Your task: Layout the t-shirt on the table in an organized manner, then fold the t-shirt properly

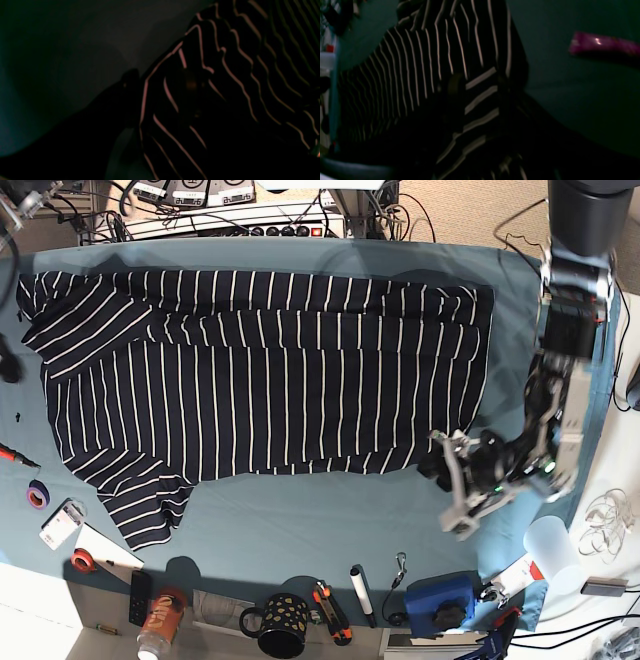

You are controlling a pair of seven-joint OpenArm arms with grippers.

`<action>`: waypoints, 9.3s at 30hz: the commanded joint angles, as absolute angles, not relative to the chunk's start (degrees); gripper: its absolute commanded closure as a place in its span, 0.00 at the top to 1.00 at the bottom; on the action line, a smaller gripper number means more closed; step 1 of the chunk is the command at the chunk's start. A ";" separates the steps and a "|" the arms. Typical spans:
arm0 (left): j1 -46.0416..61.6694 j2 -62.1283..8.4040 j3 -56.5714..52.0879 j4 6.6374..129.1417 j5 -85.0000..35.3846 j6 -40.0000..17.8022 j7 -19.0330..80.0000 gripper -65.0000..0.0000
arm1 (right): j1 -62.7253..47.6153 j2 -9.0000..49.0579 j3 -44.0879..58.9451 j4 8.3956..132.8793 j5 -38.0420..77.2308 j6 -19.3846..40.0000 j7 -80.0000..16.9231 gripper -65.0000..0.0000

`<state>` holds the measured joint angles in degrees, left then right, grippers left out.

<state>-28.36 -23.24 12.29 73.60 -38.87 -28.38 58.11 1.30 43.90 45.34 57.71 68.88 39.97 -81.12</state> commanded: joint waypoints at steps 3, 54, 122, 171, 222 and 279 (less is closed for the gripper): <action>-31.03 -23.49 16.38 72.62 -39.59 -28.60 56.93 0.40 | 5.39 44.01 43.16 58.50 70.41 40.00 -80.00 0.34; -9.82 -19.86 19.70 98.13 -27.03 -20.32 62.15 0.17 | 9.87 38.72 42.44 58.50 67.42 40.00 -80.00 0.34; -23.79 -17.80 3.99 77.43 -44.10 -25.58 68.07 0.50 | 9.87 38.70 42.41 58.50 64.40 40.00 -79.26 0.34; -31.57 -15.40 3.95 77.36 -35.09 -20.38 65.08 0.00 | 9.87 38.70 42.44 58.50 64.47 40.00 -78.98 0.34; -37.04 -18.11 3.95 77.36 -19.66 -20.58 55.66 0.51 | 20.64 32.21 21.47 58.39 19.20 31.11 -45.93 0.34; -36.18 -18.09 3.95 51.57 -21.87 -23.88 45.41 0.00 | 16.16 31.70 21.47 58.39 34.81 40.00 -57.01 0.34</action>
